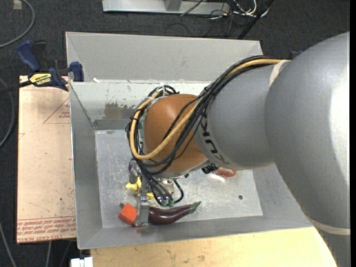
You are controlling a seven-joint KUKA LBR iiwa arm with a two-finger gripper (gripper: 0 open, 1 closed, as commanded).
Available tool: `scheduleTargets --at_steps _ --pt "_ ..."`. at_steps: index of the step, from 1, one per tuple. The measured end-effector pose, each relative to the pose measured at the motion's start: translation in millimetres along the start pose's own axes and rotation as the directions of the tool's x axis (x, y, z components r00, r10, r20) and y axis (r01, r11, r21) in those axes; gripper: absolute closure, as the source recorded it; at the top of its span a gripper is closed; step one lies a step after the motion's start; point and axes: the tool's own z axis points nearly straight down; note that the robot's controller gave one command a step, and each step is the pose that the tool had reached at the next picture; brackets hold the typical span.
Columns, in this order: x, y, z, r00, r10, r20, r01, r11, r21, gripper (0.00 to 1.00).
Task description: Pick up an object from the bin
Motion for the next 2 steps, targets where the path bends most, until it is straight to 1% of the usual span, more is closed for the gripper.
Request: scheduleTargets --at_steps 1,2 --pt "-2.1 -1 -4 1.0 0.005 0.007 -0.005 1.0 -0.002 0.0" --pt "-29.0 -39 46 0.997 -0.08 0.005 0.08 0.997 -0.002 0.0"
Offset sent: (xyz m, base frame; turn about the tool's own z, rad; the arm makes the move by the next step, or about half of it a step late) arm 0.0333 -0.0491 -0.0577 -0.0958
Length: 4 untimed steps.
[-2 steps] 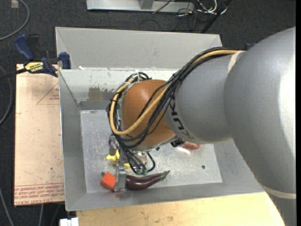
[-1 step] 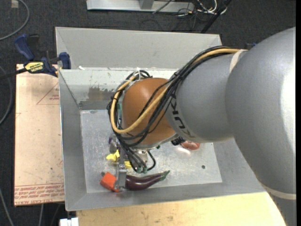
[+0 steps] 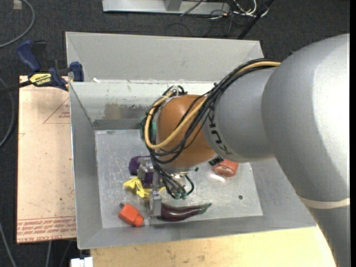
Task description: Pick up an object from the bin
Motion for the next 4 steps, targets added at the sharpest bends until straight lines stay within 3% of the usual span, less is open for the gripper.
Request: scheduleTargets --at_steps 1,2,3,4 --pt "-3.8 -13 23 0.996 0.087 0.005 -0.087 0.996 -0.002 0.0" --pt "3.7 -18 13 0.999 0.048 0.002 -0.048 0.999 -0.002 0.0" --pt "6.5 -29 12 0.977 0.213 0.003 -0.213 0.977 -0.004 0.0" --pt "2.6 -18 12 0.999 0.05 0.005 -0.05 0.999 -0.003 1.0"
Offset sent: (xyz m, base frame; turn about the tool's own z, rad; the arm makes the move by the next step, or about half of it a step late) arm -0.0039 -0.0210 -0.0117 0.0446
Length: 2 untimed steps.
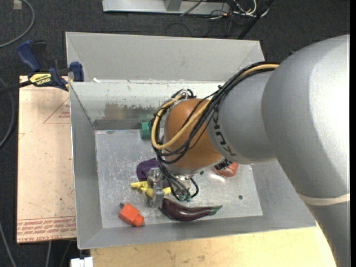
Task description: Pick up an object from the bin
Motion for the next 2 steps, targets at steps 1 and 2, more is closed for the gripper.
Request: scheduleTargets --at_steps 1,2 --pt "0.0 0.0 0.0 1.0 0.0 0.0 0.0 1.0 0.0 1.0" --pt "0.9 -0.3 -3.6 1.0 0.0 -0.002 0.0 1.0 0.0 1.0"
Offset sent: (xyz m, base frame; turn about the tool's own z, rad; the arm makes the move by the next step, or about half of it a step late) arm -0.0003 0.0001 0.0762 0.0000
